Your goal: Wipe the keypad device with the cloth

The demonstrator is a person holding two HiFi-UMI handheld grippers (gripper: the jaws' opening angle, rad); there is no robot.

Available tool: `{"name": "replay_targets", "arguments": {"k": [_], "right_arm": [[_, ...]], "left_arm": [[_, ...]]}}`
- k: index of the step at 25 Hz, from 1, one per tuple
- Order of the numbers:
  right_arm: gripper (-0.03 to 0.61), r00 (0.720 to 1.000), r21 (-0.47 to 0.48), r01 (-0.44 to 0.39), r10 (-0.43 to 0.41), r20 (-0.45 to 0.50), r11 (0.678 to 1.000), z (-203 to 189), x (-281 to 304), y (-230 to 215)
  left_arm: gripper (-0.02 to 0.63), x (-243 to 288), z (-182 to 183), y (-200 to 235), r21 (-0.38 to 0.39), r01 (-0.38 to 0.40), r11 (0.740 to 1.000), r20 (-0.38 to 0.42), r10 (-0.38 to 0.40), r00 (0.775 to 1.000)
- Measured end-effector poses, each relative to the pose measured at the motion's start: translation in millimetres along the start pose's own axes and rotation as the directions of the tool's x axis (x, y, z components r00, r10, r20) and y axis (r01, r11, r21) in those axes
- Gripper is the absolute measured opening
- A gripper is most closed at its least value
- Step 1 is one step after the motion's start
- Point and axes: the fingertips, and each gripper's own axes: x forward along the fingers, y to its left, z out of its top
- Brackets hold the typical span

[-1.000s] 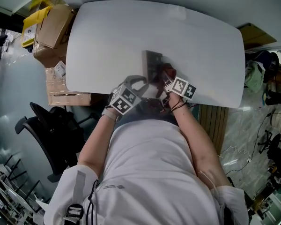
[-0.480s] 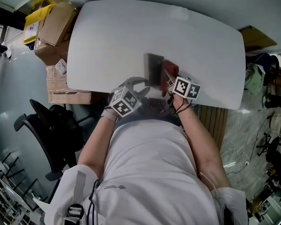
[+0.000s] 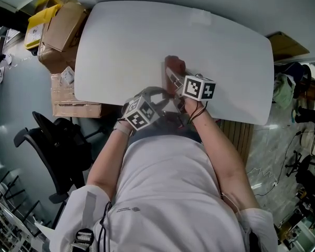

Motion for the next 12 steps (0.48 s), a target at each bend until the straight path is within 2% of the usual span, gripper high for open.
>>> {"name": "replay_targets", "arguments": {"k": [4,8,12], "right_arm": [[0.054,0.999,0.023,0.034,-0.033,-0.009,0.999,-9.3,5.5,-13.4],[0.054,0.999,0.031,0.042,-0.042,0.022,0.999,-2.7,2.7,-18.8],[0.054,0.995,0.096,0.088,-0.092,0.041,0.991,-6.0,-1.3,-45.5]], "left_arm": [[0.126,0.4,0.0,-0.9,0.002,0.013,1.0,0.003,-0.013,1.0],[0.126,-0.1,1.8,-0.9,-0.01,0.011,1.0,0.018,-0.011,1.0],[0.126,0.8,2.2,-1.2,-0.02,0.008,1.0,0.033,-0.007,0.999]]}}
